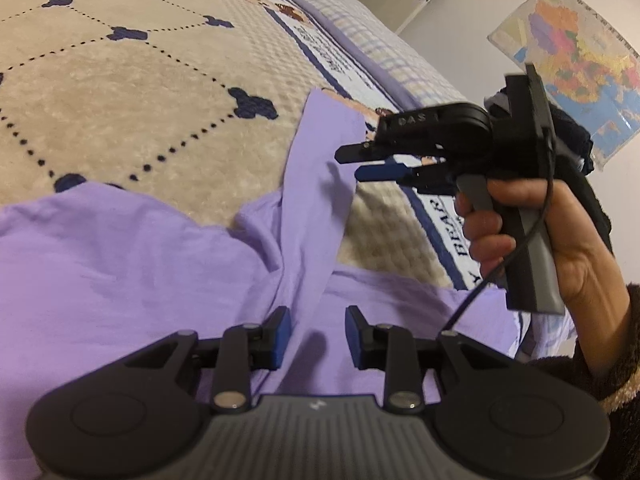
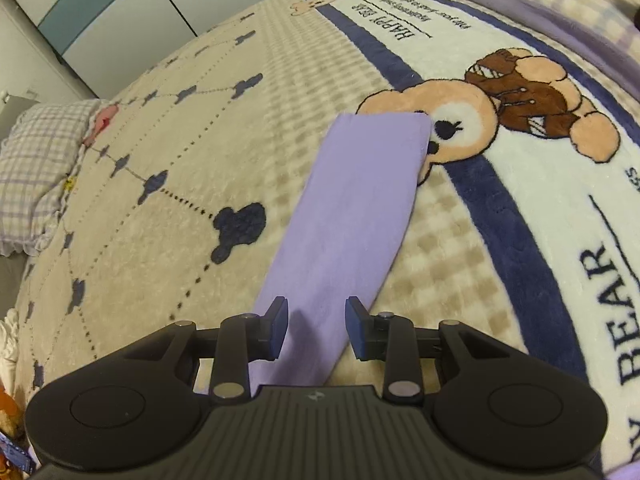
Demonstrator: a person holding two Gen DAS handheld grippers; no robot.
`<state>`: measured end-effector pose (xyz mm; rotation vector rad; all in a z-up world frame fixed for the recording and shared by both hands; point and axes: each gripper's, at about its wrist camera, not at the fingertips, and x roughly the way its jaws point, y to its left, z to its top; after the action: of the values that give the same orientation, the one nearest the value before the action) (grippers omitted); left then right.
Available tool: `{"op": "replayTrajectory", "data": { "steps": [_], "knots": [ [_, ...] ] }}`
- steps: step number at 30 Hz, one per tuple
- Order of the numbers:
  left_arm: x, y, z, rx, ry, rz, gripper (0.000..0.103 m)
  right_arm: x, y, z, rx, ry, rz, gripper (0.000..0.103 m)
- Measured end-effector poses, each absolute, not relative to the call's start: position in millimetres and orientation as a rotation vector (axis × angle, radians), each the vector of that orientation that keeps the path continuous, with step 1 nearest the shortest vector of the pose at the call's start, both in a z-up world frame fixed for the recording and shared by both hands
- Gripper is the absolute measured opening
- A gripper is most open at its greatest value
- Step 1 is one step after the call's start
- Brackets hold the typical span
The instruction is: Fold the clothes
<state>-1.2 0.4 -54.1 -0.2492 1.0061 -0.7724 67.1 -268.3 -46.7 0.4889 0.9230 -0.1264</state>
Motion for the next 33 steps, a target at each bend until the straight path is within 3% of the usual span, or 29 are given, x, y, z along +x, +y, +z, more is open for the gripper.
{"op": "replayTrajectory", "data": {
  "steps": [11,12,13,14,33],
  "knots": [
    [0.8,-0.2,-60.6,-0.222,1.005,-0.761,0.002,85.1,-295.8,-65.0,0.503,0.824,-0.225,0.033],
    [0.6,1.4,-58.8,-0.221,0.996,-0.762,0.002,84.6,-297.8,-65.6,0.523,0.807,-0.213,0.03],
    [0.4,3.0,-57.0,-0.22,0.986,-0.763,0.002,83.8,-299.7,-66.2,0.545,0.79,-0.197,0.013],
    [0.6,5.0,-54.8,-0.223,0.975,-0.765,0.002,83.1,-301.6,-66.8,0.568,0.773,-0.182,0.006],
    [11.2,103.9,7.5,-0.586,0.714,-0.757,0.001,-16.0,-269.7,64.5,0.499,0.263,-0.075,0.006]
  ]
}}
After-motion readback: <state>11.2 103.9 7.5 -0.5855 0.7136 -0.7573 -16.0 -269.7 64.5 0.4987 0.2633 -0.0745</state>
